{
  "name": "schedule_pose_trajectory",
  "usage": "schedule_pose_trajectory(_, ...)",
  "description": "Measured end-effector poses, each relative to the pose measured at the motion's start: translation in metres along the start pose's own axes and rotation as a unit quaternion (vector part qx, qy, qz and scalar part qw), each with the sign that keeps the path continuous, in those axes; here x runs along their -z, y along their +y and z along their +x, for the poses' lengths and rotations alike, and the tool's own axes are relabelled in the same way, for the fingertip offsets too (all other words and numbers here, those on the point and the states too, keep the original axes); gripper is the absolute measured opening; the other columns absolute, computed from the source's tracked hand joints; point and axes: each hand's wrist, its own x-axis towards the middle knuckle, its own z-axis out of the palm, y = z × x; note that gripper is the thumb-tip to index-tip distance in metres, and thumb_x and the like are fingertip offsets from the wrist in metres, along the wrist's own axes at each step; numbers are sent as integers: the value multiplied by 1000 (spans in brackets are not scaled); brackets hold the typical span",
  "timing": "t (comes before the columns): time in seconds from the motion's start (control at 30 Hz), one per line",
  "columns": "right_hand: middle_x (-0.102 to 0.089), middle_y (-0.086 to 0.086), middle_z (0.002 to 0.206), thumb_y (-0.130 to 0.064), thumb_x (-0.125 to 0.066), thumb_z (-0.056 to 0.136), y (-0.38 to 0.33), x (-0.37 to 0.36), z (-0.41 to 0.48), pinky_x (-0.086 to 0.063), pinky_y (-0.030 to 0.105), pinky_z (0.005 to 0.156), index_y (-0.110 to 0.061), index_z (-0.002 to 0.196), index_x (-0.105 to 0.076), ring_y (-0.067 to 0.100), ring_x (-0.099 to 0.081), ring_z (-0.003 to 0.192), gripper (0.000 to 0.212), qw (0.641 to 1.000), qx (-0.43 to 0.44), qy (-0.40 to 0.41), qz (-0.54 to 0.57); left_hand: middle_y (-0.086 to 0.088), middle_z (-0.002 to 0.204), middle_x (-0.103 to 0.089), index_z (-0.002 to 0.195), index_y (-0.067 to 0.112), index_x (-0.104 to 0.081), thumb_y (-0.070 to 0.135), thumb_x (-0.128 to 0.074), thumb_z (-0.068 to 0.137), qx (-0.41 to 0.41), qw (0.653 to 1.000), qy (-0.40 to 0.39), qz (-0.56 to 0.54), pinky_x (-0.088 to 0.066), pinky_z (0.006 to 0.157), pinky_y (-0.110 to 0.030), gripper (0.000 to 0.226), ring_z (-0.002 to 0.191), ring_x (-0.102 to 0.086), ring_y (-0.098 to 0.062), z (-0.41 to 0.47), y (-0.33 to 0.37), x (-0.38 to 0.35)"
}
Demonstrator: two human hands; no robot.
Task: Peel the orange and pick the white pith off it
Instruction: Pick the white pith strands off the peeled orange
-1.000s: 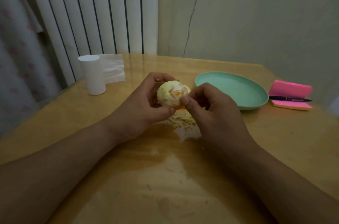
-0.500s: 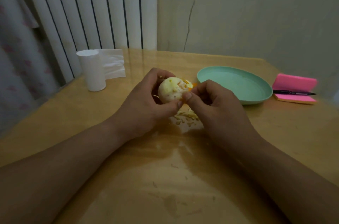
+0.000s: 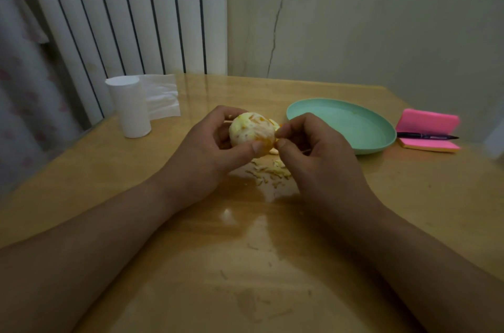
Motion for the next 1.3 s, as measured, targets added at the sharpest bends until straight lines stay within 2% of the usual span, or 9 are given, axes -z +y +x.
schedule_pose_trajectory(0.17, -71, -11, 94, -25, -72, 99, 0, 1, 1, -59, 31, 78, -26, 104, -69, 9, -68, 91, 6, 999, 26, 22, 18, 3, 114, -77, 134, 16, -59, 28, -75, 87, 3, 1000, -8, -23, -63, 93, -34, 51, 107, -76, -17, 0, 0, -1)
schedule_pose_trajectory(0.3, -71, -13, 92, -28, -73, 100, 0, 3, 0, -55, 21, 73, -26, 105, -70, 6, -67, 89, 6, 999, 48, 13, -9, 6, 115, -76, 135, 18, -59, 23, -78, 95, 7, 1000, -11, -6, -62, 94, -32, 45, 108, -75, -16, 0, -1, 1)
schedule_pose_trajectory(0.53, -69, -17, 88, -32, -75, 96, 2, 4, 0, -48, 16, 69, -26, 102, -69, 2, -64, 84, 10, 991, 83, 19, -101, 4, 113, -78, 134, 16, -60, 21, -77, 93, 11, 1000, 0, -1, -63, 89, -31, 45, 105, -76, -16, 1, -2, -1)
schedule_pose_trajectory(0.63, -70, -15, 89, -36, -70, 96, 0, 5, 0, -54, 26, 72, -25, 103, -71, 4, -64, 82, 12, 983, 98, 18, -155, 4, 113, -79, 135, 17, -60, 34, -79, 84, 10, 1000, -1, 4, -63, 87, -29, 57, 104, -77, -14, 0, 1, -2)
schedule_pose_trajectory(0.77, -70, -11, 87, -34, -69, 97, -1, 5, 1, -57, 41, 72, -23, 102, -73, 9, -65, 78, 12, 973, 117, 21, -198, 2, 112, -78, 133, 18, -61, 37, -81, 79, -1, 1000, -3, 6, -61, 80, -24, 60, 103, -76, -13, -1, 2, -3)
schedule_pose_trajectory(1.0, -67, -9, 80, -26, -71, 94, -1, 5, 2, -56, 43, 67, -21, 93, -70, 12, -62, 73, 6, 976, 112, 28, -186, 1, 114, -77, 133, 19, -61, 34, -80, 80, -12, 1000, -23, 8, -62, 82, -28, 58, 104, -76, -16, -2, 3, -4)
schedule_pose_trajectory(1.13, -65, -11, 79, -27, -70, 94, 4, 5, 4, -56, 44, 68, -23, 91, -67, 11, -61, 73, 6, 984, 78, 39, -156, 3, 114, -76, 132, 19, -61, 36, -80, 78, -14, 1000, -18, 9, -61, 80, -25, 59, 104, -75, -14, -4, 3, -4)
schedule_pose_trajectory(1.2, -66, -13, 82, -27, -69, 94, 5, 7, 5, -57, 42, 70, -24, 95, -67, 9, -63, 76, 4, 986, 75, 51, -140, 3, 115, -76, 132, 19, -61, 37, -81, 78, -15, 1000, -15, 13, -61, 81, -26, 59, 104, -75, -14, -3, 3, -5)
schedule_pose_trajectory(1.3, -68, -16, 88, -31, -70, 96, 1, 8, 4, -55, 24, 69, -25, 103, -69, 5, -65, 82, 10, 988, 97, 34, -114, 4, 116, -73, 132, 22, -60, 37, -83, 82, -21, 999, -4, 39, -64, 83, -32, 57, 105, -74, -15, -2, 1, -4)
